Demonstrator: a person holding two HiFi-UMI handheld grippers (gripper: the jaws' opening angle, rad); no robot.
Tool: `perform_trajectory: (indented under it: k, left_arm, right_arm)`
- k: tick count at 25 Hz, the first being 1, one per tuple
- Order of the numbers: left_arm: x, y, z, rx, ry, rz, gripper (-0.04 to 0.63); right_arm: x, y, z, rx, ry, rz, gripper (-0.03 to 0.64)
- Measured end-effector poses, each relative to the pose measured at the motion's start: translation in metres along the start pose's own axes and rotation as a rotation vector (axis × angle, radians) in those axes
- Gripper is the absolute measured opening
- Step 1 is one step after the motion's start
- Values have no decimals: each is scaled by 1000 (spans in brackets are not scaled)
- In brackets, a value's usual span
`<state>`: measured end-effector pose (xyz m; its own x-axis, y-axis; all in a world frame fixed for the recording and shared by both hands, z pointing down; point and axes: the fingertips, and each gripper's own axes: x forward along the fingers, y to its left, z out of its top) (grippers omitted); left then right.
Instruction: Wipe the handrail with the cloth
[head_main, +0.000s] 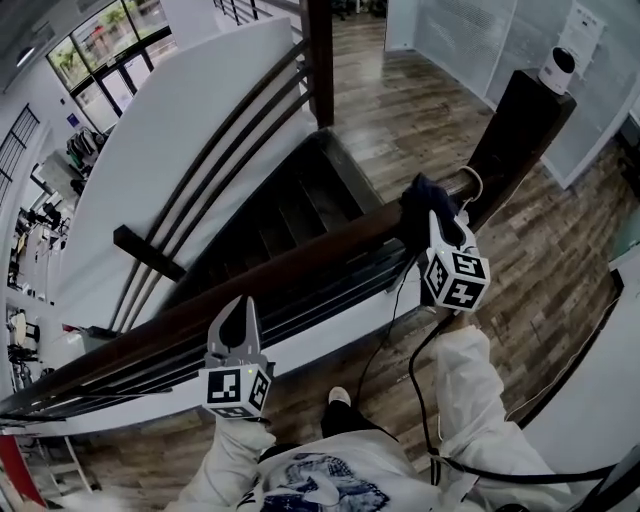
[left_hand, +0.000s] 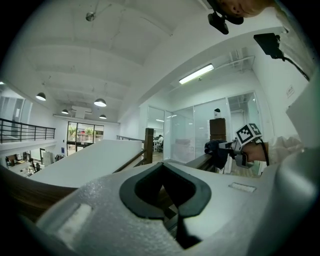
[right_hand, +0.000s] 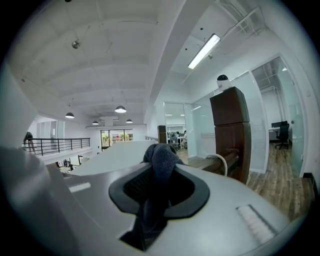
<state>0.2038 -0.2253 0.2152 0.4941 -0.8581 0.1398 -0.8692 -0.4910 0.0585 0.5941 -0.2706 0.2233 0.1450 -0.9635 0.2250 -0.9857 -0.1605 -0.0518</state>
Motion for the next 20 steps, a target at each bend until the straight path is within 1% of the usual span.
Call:
perform_trajectory:
  k: [5,12,16,20]
  left_arm:
    - [-35,28,-5,-12,-10,37,-2]
    - [-109,86,-8,-20,-35,80,-2]
    - [-159,135,-9,-32,-50,129,-3]
    - [-209,186,-18,-43,-55,171,-2]
  right_arm:
    - [-35,59,9,-18,-41,58,69]
    - [-96,166,6,-27,-69,134,69]
    - [-125,246,0,-49,-76,202,69]
    - [-152,329,-16,-69,-64,268,69]
